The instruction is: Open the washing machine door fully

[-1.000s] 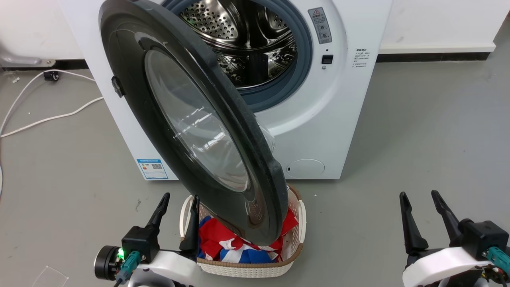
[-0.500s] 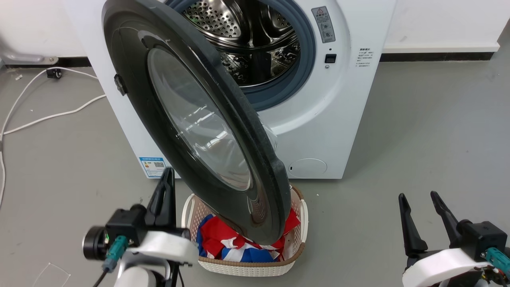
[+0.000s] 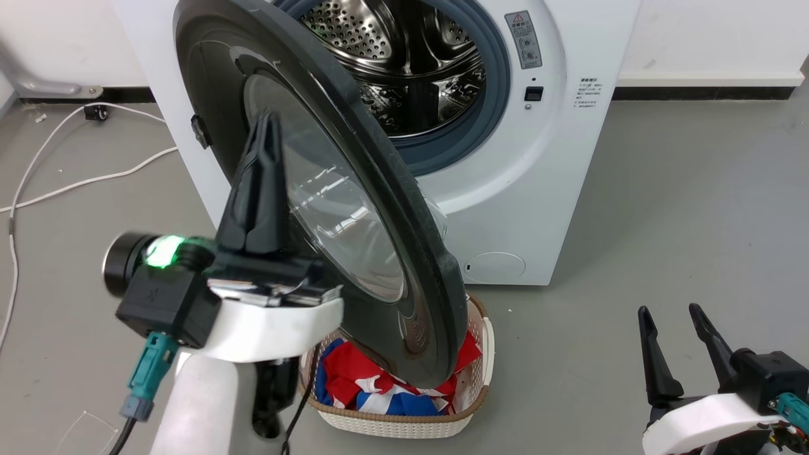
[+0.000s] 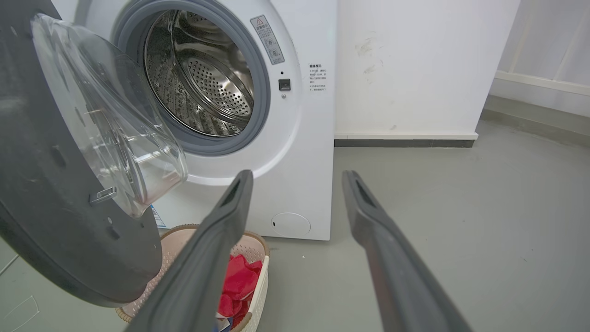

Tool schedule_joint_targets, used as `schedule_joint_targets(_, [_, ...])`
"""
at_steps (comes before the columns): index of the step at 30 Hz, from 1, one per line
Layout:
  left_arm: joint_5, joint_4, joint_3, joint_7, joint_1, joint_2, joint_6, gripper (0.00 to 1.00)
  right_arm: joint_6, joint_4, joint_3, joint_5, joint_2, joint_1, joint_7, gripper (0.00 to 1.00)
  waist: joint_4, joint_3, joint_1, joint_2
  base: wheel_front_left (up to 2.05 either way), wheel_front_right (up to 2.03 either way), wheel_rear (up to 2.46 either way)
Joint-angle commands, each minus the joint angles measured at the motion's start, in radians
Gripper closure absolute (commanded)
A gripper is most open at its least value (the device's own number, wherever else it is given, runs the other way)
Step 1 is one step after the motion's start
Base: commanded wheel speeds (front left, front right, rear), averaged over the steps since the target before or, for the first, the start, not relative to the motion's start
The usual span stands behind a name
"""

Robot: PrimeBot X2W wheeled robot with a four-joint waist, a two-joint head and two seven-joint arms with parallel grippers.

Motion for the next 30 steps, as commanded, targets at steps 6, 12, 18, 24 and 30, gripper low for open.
schedule_joint_targets(6, [-0.039,-0.1,-0.139,0.042,-0.074,-0.001,0.009,1.0,0.0,-0.007,-0.006,0.001,0.003,0.009,0.001,0.0,0.002,-0.001,0.0,0.0,0.0,0.0,0.0])
schedule_joint_targets(12, [-0.129,-0.114,-0.348,0.137,-0.083,-0.001,-0.004,1.0,0.0,-0.009,-0.009,0.007,0.004,0.013,0.0,0.0,0.001,0.003,0.0,0.0,0.0,0.0,0.0])
schedule_joint_targets(18, [-0.221,-0.06,-0.553,0.259,-0.017,-0.001,-0.023,1.0,0.0,-0.011,-0.009,0.008,0.003,0.013,0.002,0.0,-0.004,0.017,0.0,0.0,0.0,0.0,0.0])
schedule_joint_targets(24, [-0.265,0.039,-0.687,0.323,0.062,0.002,-0.042,1.0,0.0,-0.014,-0.012,0.004,0.003,0.002,0.005,0.0,-0.011,0.038,0.0,0.0,0.0,0.0,0.0])
schedule_joint_targets(30, [-0.243,0.18,-0.664,0.276,0.048,0.007,-0.01,1.0,0.0,-0.014,-0.003,-0.002,0.003,-0.027,0.007,0.0,-0.025,0.065,0.0,0.0,0.0,0.0,0.0])
